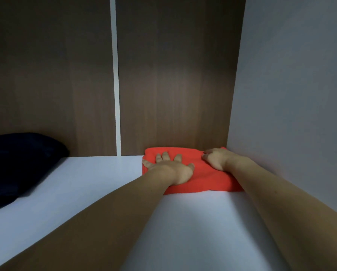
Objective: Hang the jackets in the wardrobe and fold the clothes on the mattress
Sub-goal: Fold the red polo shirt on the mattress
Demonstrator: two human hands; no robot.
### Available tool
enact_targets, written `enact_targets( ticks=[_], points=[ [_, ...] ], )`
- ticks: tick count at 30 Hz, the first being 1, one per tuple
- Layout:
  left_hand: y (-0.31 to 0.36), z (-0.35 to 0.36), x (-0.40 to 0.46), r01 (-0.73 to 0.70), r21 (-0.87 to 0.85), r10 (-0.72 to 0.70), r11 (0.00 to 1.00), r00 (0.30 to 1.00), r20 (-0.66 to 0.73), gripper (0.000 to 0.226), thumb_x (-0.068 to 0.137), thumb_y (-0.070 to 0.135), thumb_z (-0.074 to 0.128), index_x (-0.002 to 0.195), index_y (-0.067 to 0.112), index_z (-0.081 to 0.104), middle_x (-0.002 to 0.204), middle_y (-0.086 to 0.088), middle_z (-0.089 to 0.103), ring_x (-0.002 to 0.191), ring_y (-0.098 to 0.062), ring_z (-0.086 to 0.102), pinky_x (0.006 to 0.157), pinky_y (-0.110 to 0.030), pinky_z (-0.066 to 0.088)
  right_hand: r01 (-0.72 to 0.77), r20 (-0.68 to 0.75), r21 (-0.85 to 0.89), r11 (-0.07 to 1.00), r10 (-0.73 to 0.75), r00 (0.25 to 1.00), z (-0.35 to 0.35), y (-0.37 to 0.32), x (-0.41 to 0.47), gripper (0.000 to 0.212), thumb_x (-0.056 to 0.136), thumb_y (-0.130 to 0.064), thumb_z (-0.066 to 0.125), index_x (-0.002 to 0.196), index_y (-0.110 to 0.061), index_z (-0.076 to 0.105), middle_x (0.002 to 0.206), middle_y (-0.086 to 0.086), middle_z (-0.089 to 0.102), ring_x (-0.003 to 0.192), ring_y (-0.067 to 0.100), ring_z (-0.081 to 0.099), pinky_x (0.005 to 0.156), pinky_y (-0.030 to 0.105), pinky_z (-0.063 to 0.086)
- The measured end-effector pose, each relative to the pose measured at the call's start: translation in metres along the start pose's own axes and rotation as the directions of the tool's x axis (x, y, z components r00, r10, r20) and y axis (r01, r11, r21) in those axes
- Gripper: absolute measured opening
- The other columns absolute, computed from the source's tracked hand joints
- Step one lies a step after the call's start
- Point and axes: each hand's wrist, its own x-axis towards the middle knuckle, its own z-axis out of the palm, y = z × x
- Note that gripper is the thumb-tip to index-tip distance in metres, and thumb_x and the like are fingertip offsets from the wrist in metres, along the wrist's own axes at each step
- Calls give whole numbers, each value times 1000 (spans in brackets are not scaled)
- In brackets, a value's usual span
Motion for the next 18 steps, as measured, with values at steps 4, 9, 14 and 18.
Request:
enact_targets(
  ticks=[4,9,14,18],
  points=[
    [0,1,4,-3,5,3,1000,1000,-8,71,94,71,18,157,40,3,167,-4,-8,153,-26,-9,113,-70,-6,-4,-19,3,1000,4,1000,2,2,2,49,102,-36,29,139,-13,52,147,11,48,134,28,46,111,38,35],
    [0,3,7,7,-2,-7,1000,1000,-22,70,94,70,18,156,42,5,167,-1,-6,153,-24,-7,114,-68,-7,-22,-31,37,999,24,999,1,1,0,47,101,-36,32,134,-14,57,144,12,51,130,29,49,109,37,37],
    [-1,-2,2,-6,-26,5,1000,999,-49,62,99,60,19,157,40,13,167,-2,2,153,-25,2,117,-64,-2,-66,-135,113,991,81,988,-8,-2,-21,45,95,-37,40,129,-14,59,138,16,55,126,34,52,105,40,43],
    [-1,-15,-18,-105,-24,99,994,979,-180,54,103,43,23,150,19,35,159,-8,31,145,-30,30,117,-56,20,-61,-226,173,983,100,969,-34,-8,-54,46,93,-29,48,136,-12,53,142,16,52,128,34,50,106,39,42]
  ],
)
